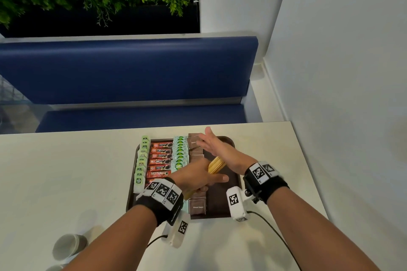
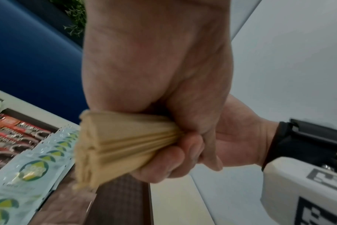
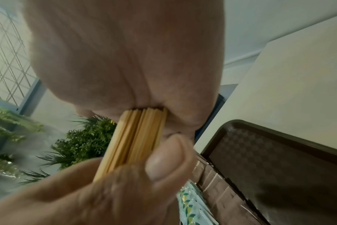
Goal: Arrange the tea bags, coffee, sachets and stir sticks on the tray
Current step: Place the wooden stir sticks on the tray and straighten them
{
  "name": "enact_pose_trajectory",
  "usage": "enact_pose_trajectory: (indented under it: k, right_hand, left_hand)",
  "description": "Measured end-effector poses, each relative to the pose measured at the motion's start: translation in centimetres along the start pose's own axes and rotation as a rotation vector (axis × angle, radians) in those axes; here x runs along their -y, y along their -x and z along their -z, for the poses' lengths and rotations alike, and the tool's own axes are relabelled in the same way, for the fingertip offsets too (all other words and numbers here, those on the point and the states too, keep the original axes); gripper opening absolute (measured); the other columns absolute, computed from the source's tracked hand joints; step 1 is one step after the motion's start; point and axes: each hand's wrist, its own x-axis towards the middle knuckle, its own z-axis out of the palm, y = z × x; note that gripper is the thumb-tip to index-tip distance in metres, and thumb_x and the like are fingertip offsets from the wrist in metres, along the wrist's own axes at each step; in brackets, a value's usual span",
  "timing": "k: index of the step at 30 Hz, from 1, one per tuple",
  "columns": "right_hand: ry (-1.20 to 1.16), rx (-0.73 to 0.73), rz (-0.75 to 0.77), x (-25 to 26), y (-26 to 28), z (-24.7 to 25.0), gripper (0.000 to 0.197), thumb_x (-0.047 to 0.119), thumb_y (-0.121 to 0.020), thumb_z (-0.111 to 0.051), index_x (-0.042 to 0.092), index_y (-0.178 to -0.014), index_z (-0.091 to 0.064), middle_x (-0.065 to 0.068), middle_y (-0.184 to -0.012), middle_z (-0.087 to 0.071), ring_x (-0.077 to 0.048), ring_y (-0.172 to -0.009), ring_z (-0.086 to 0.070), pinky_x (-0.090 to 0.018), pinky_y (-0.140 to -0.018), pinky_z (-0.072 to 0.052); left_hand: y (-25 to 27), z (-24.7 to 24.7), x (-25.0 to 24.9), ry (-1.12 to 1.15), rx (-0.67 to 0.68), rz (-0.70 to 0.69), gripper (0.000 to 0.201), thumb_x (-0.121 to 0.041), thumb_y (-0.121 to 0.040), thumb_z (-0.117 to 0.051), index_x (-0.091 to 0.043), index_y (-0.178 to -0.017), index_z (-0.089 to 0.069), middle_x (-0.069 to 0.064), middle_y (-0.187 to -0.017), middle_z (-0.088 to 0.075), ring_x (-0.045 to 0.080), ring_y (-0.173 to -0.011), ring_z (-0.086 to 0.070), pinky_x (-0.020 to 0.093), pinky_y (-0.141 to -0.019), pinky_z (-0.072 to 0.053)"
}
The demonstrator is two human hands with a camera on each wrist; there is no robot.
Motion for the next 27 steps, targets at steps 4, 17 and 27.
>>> enact_pose_trajectory:
  k: [4, 17, 27]
  right_hand:
    - [-0.155, -0.036, 0.025, 0.3, 0.6, 0.5, 0.09, 0.085, -0.093, -0.011, 0.038, -0.17, -0.016, 0.007, -0.176, -0.025, -0.018, -0.164, -0.018, -0.052, -0.134, -0.004]
    - [-0.268, -0.089, 0.102, 0.8, 1.7, -0.8, 0.08, 0.081, -0.095, -0.012, 0.047, -0.167, -0.018, 0.009, -0.177, -0.022, -0.015, -0.163, -0.018, -0.05, -0.134, -0.005]
    - [-1.099, -0.34, 0.002, -3.7, 2.2, -3.4, 0.082, 0.078, -0.102, -0.03, 0.02, -0.156, -0.05, -0.016, -0.147, -0.065, -0.035, -0.138, -0.06, -0.053, -0.125, -0.035]
  left_hand:
    - [0.5, -0.2, 0.5, 0.022, 0.0, -0.008, 0.044, -0.04, -0.102, -0.073, -0.004, -0.125, -0.062, 0.005, -0.081, -0.061, 0.012, -0.057, -0.056, 0.018, -0.052, -0.051]
    - [0.9, -0.1, 0.0, 0.109, 0.084, -0.091, 0.024, -0.033, -0.106, -0.069, -0.012, -0.1, -0.061, 0.001, -0.072, -0.058, 0.009, -0.051, -0.053, 0.016, -0.05, -0.05]
    - [-0.2, 1.9, 0.0, 0.76, -0.28, -0.234, 0.037, -0.043, -0.109, -0.06, -0.018, -0.082, -0.058, -0.004, -0.064, -0.049, 0.014, -0.057, -0.05, 0.029, -0.063, -0.047]
